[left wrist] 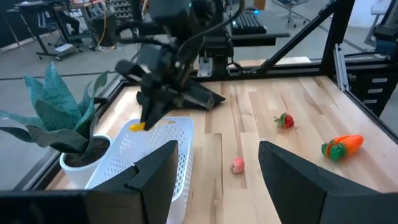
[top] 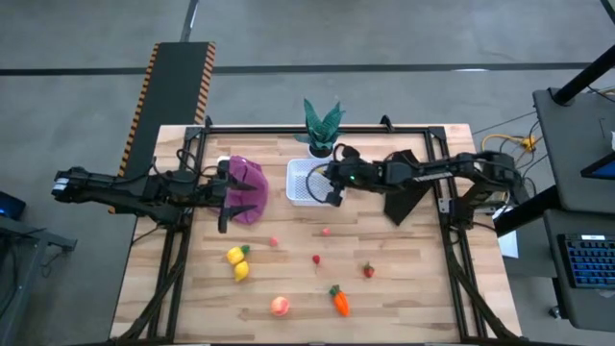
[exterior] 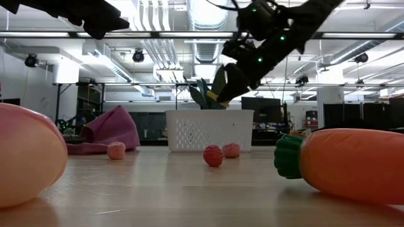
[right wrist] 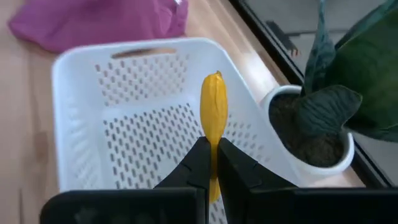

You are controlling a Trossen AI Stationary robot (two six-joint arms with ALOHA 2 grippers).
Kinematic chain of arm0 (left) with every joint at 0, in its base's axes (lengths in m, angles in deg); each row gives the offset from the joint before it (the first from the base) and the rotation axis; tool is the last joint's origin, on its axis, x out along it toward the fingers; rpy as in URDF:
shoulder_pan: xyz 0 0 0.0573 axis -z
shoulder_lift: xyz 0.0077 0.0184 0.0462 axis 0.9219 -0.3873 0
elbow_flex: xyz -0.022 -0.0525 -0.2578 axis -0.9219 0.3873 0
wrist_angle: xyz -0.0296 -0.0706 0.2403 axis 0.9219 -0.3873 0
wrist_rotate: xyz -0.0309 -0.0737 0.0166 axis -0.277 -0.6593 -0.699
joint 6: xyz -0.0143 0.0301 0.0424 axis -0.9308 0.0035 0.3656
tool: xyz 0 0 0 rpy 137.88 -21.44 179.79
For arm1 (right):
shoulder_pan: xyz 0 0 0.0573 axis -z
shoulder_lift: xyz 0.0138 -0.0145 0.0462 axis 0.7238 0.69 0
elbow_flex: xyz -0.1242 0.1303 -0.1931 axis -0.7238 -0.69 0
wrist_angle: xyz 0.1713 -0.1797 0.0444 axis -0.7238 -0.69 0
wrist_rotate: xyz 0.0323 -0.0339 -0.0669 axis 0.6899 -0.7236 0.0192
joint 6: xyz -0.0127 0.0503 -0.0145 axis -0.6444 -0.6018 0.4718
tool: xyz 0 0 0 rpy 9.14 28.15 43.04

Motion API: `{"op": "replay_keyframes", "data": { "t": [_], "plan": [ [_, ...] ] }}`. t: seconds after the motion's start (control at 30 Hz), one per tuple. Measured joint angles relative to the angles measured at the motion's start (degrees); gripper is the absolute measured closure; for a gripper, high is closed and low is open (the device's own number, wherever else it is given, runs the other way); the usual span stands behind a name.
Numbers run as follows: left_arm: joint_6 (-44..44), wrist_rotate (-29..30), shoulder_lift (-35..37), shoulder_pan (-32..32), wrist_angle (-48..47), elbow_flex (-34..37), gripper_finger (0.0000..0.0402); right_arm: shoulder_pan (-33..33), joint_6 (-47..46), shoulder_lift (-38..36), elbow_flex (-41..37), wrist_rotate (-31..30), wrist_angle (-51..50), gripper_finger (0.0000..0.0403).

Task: Build produce basket
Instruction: Put the corn into the white basket

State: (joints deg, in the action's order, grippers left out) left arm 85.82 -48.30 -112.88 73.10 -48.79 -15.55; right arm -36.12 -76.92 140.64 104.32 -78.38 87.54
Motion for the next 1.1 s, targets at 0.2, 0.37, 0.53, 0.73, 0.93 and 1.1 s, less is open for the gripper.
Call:
{"op": "replay_keyframes", "data": {
  "t": [0.2, 0.37, 0.53, 0.73, 0.93, 1.1],
  "plan": [
    [0.01, 0.00, -0.05, 0.00, -0.05, 0.00, 0.0192, 1.65, 0.55, 3.49, 6.69, -1.84, -12.44, 0.0391],
    [0.01, 0.00, 0.14, 0.00, -0.12, 0.00, 0.0192, 2.13, 1.34, 4.95, 9.69, -3.90, -18.73, 0.0391],
    [0.01, 0.00, 0.30, 0.00, -0.21, 0.00, 0.0192, 2.35, 1.54, 4.79, 10.85, -4.61, -21.27, 0.0390],
    [0.01, 0.00, 0.22, 0.00, -0.37, 0.00, 0.0192, 2.79, 1.82, 4.55, 10.04, -4.48, -21.52, 0.0390],
    [0.01, 0.00, 0.17, 0.02, -0.27, -0.01, 0.0192, 2.83, 0.65, 4.55, 9.74, -4.08, -21.87, 0.0369],
    [0.01, 0.00, 0.19, 0.00, -0.27, 0.00, 0.0192, 2.90, -1.39, 4.39, 10.93, -1.57, -23.33, 0.0300]
  ]
}}
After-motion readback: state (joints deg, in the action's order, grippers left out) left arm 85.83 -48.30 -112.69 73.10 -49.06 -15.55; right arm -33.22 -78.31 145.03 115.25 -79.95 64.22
